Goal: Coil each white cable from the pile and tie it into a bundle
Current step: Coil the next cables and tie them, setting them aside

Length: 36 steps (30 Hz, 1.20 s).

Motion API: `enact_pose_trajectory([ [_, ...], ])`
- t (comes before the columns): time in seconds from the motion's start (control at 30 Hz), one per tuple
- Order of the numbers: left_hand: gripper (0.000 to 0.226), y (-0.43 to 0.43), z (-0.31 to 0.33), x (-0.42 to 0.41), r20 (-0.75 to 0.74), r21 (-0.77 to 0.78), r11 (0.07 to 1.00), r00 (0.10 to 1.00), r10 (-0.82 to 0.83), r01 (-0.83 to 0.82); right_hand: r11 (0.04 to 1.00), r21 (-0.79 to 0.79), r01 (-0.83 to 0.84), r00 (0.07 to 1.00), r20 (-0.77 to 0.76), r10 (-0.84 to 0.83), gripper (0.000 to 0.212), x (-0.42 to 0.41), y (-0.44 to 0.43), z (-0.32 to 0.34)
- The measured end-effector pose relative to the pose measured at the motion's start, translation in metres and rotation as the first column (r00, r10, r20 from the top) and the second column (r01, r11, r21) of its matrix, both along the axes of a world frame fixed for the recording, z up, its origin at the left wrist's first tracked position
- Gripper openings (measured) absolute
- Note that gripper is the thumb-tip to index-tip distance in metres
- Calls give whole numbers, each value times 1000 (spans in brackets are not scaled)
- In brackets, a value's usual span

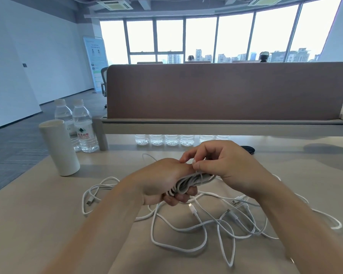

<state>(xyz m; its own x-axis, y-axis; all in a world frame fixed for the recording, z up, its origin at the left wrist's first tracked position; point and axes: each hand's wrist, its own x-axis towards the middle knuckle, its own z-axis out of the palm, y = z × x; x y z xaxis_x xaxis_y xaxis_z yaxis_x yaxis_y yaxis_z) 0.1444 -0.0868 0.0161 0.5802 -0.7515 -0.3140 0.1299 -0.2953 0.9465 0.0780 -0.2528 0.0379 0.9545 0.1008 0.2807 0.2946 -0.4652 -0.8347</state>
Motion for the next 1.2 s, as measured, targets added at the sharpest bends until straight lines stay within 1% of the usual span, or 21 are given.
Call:
enact_pose_trajectory([
  [0.1,25,2,0,1,-44,-23,999,998,-43,42,1000,19,-9,1000,-8,9,7,0,-1,0],
  [0.23,25,3,0,2,-62,-49,997,996,-66,63,997,80,-13,1000,4,13,8,3,-2,-3],
  [0.33,29,2,0,2,-112,-87,995,991,-66,57,992,124,28,999,19,-31,10,7,-2,-6],
  [0.43,31,-1,-2,3,-195,-156,988,980,-27,-4,982,165,94,993,57,-105,13,11,-2,-9],
  [0.53,31,-4,-4,5,-247,-233,968,968,35,-95,967,224,121,986,89,-143,16,14,-2,-11],
  [0.63,25,-6,-5,6,-253,-267,951,964,84,-153,963,244,114,984,108,-144,11,15,0,-12],
  [0.77,19,-9,-10,7,-222,-279,928,957,186,-245,962,247,119,981,120,-152,14,16,-1,-13],
  [0.83,13,-10,-10,7,-243,-324,905,949,201,-275,960,252,123,980,124,-158,14,17,-1,-14],
  [1.07,32,-9,-10,9,-356,-407,863,922,153,-300,946,286,152,971,135,-197,10,19,2,-21],
  [1.13,35,-11,-11,10,-369,-420,851,916,157,-315,947,267,181,963,149,-226,10,20,3,-22],
  [1.2,34,-12,-12,10,-365,-418,844,913,184,-337,953,206,221,951,170,-257,12,22,4,-25],
])
